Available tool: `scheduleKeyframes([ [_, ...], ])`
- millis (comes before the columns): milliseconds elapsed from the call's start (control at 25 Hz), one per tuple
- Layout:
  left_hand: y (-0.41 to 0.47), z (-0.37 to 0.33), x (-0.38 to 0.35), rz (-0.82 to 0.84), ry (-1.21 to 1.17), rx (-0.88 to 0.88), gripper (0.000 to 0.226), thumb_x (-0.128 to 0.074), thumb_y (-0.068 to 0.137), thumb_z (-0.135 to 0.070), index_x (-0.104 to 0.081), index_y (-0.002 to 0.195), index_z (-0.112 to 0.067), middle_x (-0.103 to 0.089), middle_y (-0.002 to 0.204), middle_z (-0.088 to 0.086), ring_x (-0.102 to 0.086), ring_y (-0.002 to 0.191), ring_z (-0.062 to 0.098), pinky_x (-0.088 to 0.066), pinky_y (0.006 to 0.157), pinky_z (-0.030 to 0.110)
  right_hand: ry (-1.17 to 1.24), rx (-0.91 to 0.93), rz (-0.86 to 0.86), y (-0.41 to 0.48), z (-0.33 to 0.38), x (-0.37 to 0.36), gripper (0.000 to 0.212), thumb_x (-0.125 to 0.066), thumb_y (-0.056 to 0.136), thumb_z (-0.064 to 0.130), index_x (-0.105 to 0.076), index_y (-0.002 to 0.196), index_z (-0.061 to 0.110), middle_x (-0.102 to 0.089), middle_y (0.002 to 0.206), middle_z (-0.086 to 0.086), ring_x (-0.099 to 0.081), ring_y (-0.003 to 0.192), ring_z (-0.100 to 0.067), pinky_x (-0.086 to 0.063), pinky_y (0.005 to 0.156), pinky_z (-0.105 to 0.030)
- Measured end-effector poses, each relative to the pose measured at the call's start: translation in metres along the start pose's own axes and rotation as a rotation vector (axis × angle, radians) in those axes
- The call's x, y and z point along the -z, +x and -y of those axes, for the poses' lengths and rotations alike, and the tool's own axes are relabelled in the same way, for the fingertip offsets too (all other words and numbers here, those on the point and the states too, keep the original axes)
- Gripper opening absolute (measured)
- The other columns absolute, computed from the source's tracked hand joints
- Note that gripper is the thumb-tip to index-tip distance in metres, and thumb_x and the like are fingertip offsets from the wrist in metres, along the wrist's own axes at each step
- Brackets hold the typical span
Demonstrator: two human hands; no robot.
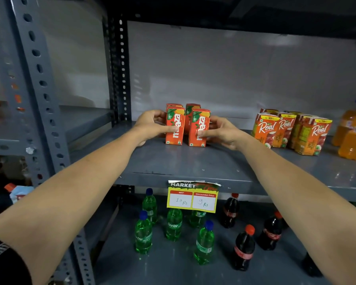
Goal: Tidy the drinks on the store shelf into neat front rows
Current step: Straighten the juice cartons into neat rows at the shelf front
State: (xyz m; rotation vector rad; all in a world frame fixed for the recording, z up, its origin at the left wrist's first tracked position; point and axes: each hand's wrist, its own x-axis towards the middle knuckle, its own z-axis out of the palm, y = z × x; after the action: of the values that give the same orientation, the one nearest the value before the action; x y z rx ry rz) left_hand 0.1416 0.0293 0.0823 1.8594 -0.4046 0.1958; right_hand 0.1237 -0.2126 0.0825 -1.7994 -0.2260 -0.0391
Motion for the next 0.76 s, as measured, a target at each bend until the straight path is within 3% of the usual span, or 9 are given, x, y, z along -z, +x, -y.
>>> scheduleKeyframes([
  [240,-0.0030,-0.0014,-0.0014,-0.008,0.011,-0.017,0.051,-0.086,0.065,-0.019,-0.063,0.110,-0.013,-0.069,0.101,0.002,-0.067,0.096,0.015,-0.059,0.076,0.035,0.013,0.017,0.007,0.0049,-0.0046,0.0001,0.066,-0.078,0.073,0.008,-0.050,0.133,0.011,-0.063,0.125,-0.015,-0.062,0.116,-0.030,-0.053,0.094,-0.046],
  [640,-0.0011,0.0015,-0.0002,0.021,0.021,-0.032,0.055,-0.084,0.068,-0.022,-0.063,0.118,-0.013,-0.070,0.109,0.003,-0.066,0.100,0.012,-0.056,0.086,0.039,-0.012,0.016,0.008,0.0065,-0.0073,0.0006,0.073,-0.081,0.070,0.014,-0.047,0.135,0.012,-0.062,0.127,-0.013,-0.062,0.116,-0.028,-0.050,0.098,-0.050],
  [760,-0.0020,0.0040,-0.0012,0.021,0.051,-0.019,0.050,-0.082,0.070,-0.024,-0.064,0.115,-0.014,-0.070,0.110,0.003,-0.065,0.098,0.010,-0.055,0.085,0.032,-0.024,0.020,0.011,0.0059,-0.0064,-0.0001,0.078,-0.083,0.068,0.019,-0.046,0.136,0.012,-0.062,0.128,-0.012,-0.061,0.117,-0.028,-0.050,0.098,-0.051],
])
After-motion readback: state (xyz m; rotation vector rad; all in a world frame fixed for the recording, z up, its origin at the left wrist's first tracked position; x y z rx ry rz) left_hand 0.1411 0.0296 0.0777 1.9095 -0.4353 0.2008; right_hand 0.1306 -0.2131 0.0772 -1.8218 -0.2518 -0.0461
